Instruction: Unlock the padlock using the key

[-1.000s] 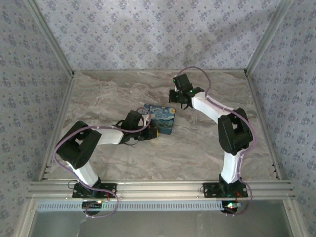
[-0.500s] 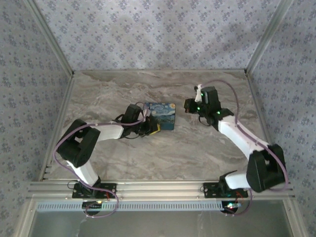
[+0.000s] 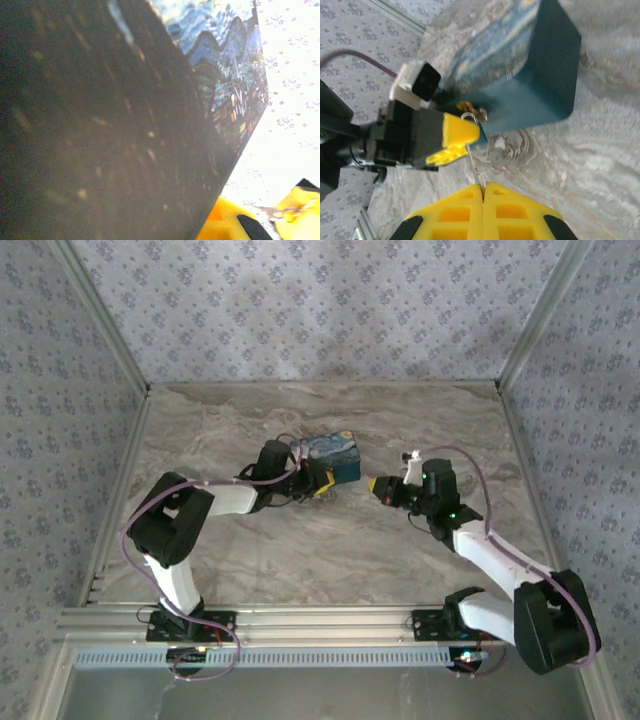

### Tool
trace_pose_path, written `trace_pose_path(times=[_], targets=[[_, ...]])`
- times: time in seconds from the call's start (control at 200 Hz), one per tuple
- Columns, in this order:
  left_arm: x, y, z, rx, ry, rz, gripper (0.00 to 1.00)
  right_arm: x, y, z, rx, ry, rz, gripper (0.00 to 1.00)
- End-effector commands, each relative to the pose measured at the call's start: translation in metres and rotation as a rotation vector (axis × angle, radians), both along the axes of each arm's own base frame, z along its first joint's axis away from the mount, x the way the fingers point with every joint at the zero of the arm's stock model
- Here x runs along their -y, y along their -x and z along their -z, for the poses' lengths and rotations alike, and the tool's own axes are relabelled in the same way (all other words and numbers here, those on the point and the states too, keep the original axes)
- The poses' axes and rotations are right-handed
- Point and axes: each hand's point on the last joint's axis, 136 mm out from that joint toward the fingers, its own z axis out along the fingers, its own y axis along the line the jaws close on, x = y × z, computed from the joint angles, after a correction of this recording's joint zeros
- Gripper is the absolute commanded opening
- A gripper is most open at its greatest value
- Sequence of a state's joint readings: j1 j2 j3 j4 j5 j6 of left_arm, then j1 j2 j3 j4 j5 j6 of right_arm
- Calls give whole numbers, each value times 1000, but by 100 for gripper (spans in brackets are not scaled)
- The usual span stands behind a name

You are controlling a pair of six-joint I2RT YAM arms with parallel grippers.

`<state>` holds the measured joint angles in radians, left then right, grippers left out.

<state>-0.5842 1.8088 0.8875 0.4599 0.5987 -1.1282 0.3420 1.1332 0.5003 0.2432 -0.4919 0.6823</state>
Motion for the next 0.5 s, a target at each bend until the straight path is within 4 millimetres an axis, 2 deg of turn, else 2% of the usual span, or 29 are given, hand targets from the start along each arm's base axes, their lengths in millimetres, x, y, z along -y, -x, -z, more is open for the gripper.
trace_pose_path(times=[0.0,0.21,0.365,0.495], targets=[[10,-5,-20,25,71,21,0,-21,3,-8,24,-86,-33,0],[10,-4,-17,19,70,20,0,-35,3,19,-23,-141,14,0],[9,-3,-15,22,79,15,0,-53,3,27,-36,-184,1,0],[9,-4,-17,28,93,13,0,-59,-2,33,-57,-215,21,0]])
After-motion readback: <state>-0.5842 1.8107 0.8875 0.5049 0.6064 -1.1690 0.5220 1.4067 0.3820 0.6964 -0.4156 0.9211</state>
